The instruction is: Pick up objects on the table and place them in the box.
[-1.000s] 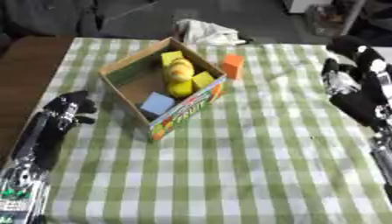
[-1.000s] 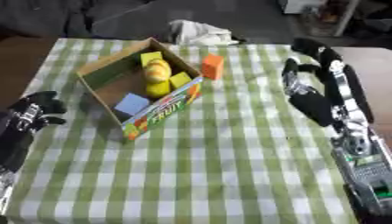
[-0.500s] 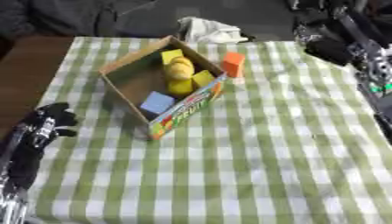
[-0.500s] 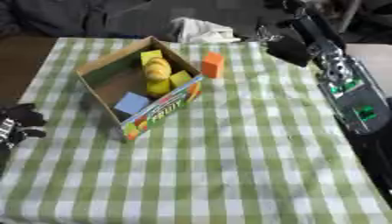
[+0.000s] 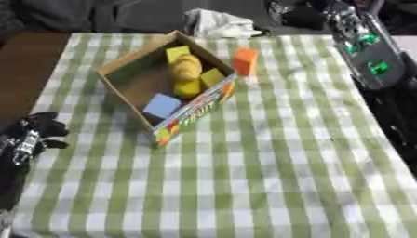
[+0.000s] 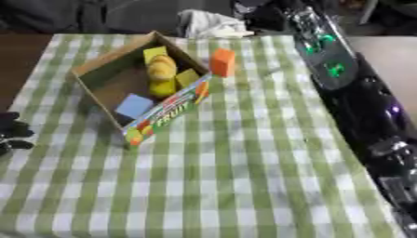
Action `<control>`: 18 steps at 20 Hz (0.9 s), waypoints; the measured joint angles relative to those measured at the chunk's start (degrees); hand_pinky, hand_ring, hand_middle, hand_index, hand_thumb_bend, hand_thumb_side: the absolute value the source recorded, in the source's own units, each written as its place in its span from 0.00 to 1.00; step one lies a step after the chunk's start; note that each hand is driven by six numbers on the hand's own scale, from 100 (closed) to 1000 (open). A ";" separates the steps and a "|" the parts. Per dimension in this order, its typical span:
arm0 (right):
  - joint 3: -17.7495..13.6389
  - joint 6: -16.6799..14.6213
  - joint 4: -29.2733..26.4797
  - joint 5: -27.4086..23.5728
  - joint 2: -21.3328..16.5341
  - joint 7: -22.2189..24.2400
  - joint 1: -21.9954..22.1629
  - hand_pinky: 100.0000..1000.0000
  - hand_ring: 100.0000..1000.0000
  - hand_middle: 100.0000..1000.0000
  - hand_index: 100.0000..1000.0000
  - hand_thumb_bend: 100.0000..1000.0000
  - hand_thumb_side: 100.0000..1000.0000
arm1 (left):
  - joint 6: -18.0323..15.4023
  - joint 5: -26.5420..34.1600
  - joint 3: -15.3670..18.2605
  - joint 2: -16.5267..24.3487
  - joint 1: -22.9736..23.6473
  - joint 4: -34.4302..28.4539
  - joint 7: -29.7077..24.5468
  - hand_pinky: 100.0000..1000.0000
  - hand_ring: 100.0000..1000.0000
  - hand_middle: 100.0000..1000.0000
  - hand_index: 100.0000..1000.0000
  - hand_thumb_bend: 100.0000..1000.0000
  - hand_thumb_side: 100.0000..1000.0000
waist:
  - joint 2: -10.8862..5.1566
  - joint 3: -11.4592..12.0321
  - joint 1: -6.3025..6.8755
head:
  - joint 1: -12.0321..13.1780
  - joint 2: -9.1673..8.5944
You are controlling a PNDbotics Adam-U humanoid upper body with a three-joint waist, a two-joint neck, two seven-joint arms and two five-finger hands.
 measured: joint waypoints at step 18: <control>-1.18 -6.67 28.82 17.63 7.06 -7.20 -5.12 0.86 1.00 0.87 0.93 0.24 0.38 | -0.34 0.15 -0.36 0.01 -0.31 -0.01 -0.87 0.61 0.66 0.57 0.76 0.05 0.67 | 0.75 1.77 0.48 | -1.31 0.00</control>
